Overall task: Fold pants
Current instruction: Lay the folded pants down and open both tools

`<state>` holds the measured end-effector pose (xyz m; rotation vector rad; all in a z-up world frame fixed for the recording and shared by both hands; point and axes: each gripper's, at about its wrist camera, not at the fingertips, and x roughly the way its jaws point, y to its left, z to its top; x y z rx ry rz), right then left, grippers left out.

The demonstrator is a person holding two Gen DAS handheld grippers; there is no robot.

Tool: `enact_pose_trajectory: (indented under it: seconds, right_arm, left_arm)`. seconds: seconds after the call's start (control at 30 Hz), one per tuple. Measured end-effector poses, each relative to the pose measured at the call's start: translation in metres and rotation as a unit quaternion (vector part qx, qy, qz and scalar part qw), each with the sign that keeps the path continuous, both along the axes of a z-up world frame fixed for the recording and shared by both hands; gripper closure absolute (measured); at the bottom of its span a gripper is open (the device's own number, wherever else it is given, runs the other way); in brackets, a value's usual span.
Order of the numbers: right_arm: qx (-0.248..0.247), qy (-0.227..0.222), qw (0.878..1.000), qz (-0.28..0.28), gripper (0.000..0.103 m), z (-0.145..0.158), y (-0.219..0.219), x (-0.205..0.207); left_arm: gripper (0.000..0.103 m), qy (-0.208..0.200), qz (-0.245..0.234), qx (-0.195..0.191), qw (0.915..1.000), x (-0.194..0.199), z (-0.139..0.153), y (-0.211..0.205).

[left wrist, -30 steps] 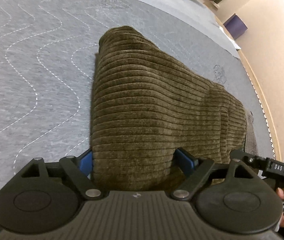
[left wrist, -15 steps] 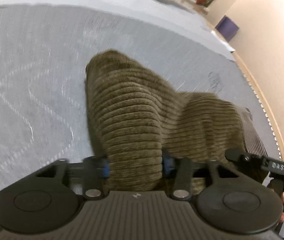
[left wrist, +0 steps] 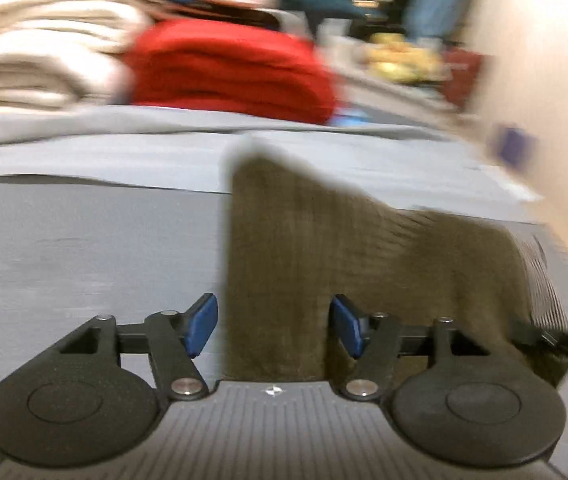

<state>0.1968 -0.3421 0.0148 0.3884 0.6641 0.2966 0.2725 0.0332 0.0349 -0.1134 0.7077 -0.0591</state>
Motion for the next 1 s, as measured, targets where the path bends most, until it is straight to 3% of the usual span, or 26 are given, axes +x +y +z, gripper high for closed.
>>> enact_pose_trajectory:
  seconds: [0.03, 0.1, 0.2, 0.3, 0.33, 0.37, 0.43, 0.47, 0.5, 0.57, 0.63, 0.7, 0.77, 0.8, 0.83, 0.87, 0.9, 0.93, 1.0]
  right_arm:
    - [-0.031, 0.031, 0.999, -0.012, 0.025, -0.007, 0.002, 0.010]
    - [-0.066, 0.074, 0.993, -0.069, 0.037, -0.019, -0.006, 0.014]
    - [-0.016, 0.080, 0.992, -0.098, 0.040, -0.021, -0.021, 0.001]
    - [-0.040, 0.049, 0.997, -0.053, 0.041, -0.012, -0.005, -0.005]
    - [-0.059, 0.044, 0.996, -0.045, 0.041, -0.013, 0.001, -0.006]
    - [-0.080, 0.052, 0.995, -0.041, 0.041, -0.018, 0.004, -0.004]
    - [-0.146, 0.123, 0.980, -0.060, 0.043, -0.034, 0.005, 0.009]
    - [-0.169, 0.156, 0.968, -0.097, 0.052, -0.041, -0.003, 0.009]
    - [-0.151, 0.156, 0.966, -0.142, 0.052, -0.038, -0.015, 0.002]
    - [-0.072, 0.118, 0.974, -0.179, 0.052, -0.022, -0.033, -0.009]
    - [-0.051, 0.067, 0.986, -0.145, 0.047, -0.004, -0.027, -0.015]
    - [-0.057, 0.022, 0.995, -0.077, 0.028, 0.007, -0.006, -0.018]
    - [-0.085, 0.019, 0.996, -0.001, 0.023, 0.000, 0.017, -0.016]
    - [-0.133, 0.043, 0.990, 0.022, 0.027, -0.011, 0.029, -0.012]
    - [-0.205, 0.080, 0.975, 0.028, 0.032, -0.027, 0.039, -0.008]
    - [-0.275, 0.127, 0.953, 0.015, 0.042, -0.046, 0.042, -0.004]
    - [-0.304, 0.173, 0.937, -0.010, 0.048, -0.059, 0.036, -0.002]
    - [-0.291, 0.209, 0.932, -0.048, 0.048, -0.064, 0.021, -0.001]
    - [-0.168, 0.218, 0.954, -0.120, 0.048, -0.045, -0.015, -0.005]
  left_arm:
    - [0.035, 0.000, 0.017, 0.011, 0.9998, -0.004, 0.000, 0.003]
    - [0.035, 0.004, -0.014, -0.003, 0.9999, -0.012, 0.002, 0.000]
    - [0.037, 0.017, -0.066, 0.041, 0.9968, -0.025, -0.005, -0.028]
    - [0.039, 0.109, -0.075, 0.083, 0.9877, -0.025, -0.046, -0.034]
    - [0.038, 0.157, -0.068, 0.082, 0.9818, -0.023, -0.067, -0.034]
    - [0.035, 0.165, -0.053, 0.064, 0.9827, -0.024, -0.076, -0.030]
    - [0.035, 0.162, -0.029, 0.031, 0.9859, -0.029, -0.071, -0.022]
    - [0.036, 0.157, -0.024, 0.026, 0.9869, -0.032, -0.065, -0.020]
    - [0.036, 0.145, -0.022, 0.031, 0.9888, -0.037, -0.057, -0.020]
    - [0.035, 0.126, -0.019, 0.043, 0.9909, -0.048, -0.048, -0.019]
    - [0.034, 0.125, -0.022, 0.036, 0.9913, -0.053, -0.043, -0.020]
    - [0.034, 0.122, -0.025, 0.028, 0.9918, -0.055, -0.040, -0.023]
    - [0.034, 0.118, -0.028, 0.038, 0.9919, -0.065, -0.034, -0.026]
    - [0.034, 0.111, -0.034, 0.045, 0.9922, -0.069, -0.029, -0.027]
    - [0.033, 0.100, -0.041, 0.051, 0.9928, -0.075, -0.022, -0.029]
    - [0.030, 0.088, -0.048, 0.058, 0.9933, -0.079, -0.015, -0.029]
    - [0.027, 0.071, -0.055, 0.067, 0.9937, -0.090, -0.005, -0.032]
    - [0.021, 0.053, -0.060, 0.077, 0.9938, -0.101, 0.005, -0.033]
    - [0.016, 0.017, -0.066, 0.091, 0.9936, -0.124, 0.020, -0.034]
